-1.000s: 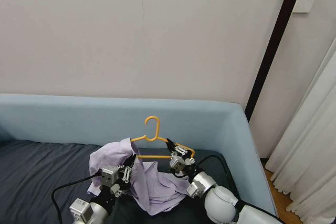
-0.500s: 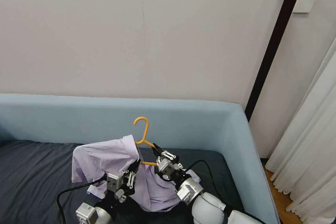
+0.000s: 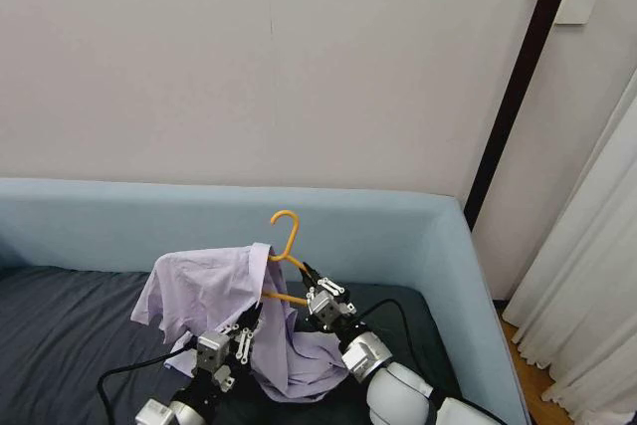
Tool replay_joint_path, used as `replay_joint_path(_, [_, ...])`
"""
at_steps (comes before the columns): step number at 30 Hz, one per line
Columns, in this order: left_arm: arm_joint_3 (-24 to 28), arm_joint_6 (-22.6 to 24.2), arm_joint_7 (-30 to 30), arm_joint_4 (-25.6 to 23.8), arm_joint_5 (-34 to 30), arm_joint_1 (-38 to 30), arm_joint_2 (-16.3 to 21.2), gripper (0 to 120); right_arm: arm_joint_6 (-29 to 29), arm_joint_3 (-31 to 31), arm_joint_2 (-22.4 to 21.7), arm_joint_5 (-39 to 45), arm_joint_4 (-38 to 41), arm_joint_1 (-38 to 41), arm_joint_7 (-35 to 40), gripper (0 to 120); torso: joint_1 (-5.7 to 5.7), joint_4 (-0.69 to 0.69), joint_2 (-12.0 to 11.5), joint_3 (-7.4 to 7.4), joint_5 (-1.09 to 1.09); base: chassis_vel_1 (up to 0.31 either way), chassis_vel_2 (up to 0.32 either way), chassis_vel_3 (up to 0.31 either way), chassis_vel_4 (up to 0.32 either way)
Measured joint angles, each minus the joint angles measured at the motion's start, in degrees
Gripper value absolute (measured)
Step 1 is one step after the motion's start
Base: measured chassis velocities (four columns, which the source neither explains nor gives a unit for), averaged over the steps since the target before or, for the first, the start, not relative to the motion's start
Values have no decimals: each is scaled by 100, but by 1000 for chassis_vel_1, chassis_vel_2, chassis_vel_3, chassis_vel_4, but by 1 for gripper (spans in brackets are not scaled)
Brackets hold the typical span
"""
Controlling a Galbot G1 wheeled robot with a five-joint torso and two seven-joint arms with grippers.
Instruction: Pick up the clothes from the sofa and hang them on the clothes hanger.
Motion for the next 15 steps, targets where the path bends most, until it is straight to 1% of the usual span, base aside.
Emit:
replay_joint_path(1, [-171, -259, 9, 82, 198, 139, 136, 29, 12, 62, 11, -7, -8, 15, 0, 4, 0, 3, 0, 0, 0, 0, 0, 0, 0])
replay_joint_path(2, [-171, -259, 9, 82, 198, 139, 136, 29, 12, 62, 11, -7, -8, 15, 0, 4, 0, 3, 0, 0, 0, 0, 0, 0, 0])
replay_joint_path(3, [-240, -391, 16, 132, 252, 183, 235, 30, 17, 121, 13, -20, -7, 11, -3, 4, 0, 4, 0, 0, 0, 0, 0, 0, 0])
replay_joint_path(4, [-307, -506, 21, 187, 277, 215, 365, 36, 18, 189, 10, -37, 1, -8, -4, 4, 0, 4, 0, 0, 0, 0, 0, 0, 0])
replay_joint_path(5, [-440, -687, 63, 237, 276, 285, 605, 41, 30, 312, -3, -102, 22, -76, -5, 4, 0, 0, 0, 0, -2, 0, 0, 0, 0])
replay_joint_path(8, [-879, -856, 187, 152, 63, 422, 1027, 53, 122, 431, 6, -275, -9, -149, -7, 4, 0, -2, 0, 0, -1, 0, 0, 0, 0])
replay_joint_path(9, [-879, -856, 187, 152, 63, 422, 1027, 53, 122, 431, 6, -275, -9, -149, -7, 4, 0, -2, 0, 0, -1, 0, 0, 0, 0])
replay_joint_path(10, [-1125, -863, 243, 73, -165, 444, 1220, 57, 175, 454, 20, -355, -47, -165, -9, 4, 0, -1, 0, 0, 0, 0, 0, 0, 0])
replay_joint_path(12, [-1545, -882, 556, 16, -903, 394, 1685, 66, 313, 474, 59, -534, -152, -201, -17, 4, 0, 3, 0, 0, 1, 0, 0, 0, 0])
replay_joint_path(13, [-1769, -908, 1031, 59, -1481, 295, 2034, 72, 377, 476, 82, -643, -202, -226, -19, 4, 0, 2, 0, 0, 0, 0, 0, 0, 0])
replay_joint_path(14, [-1769, -908, 1031, 59, -1481, 295, 2034, 72, 377, 476, 82, -643, -202, -226, -19, 4, 0, 2, 0, 0, 0, 0, 0, 0, 0])
replay_joint_path(15, [-1895, -934, 1397, 162, -1849, 192, 2297, 76, 428, 477, 103, -732, -239, -248, -21, 4, 0, -1, 0, 0, 2, 0, 0, 0, 0])
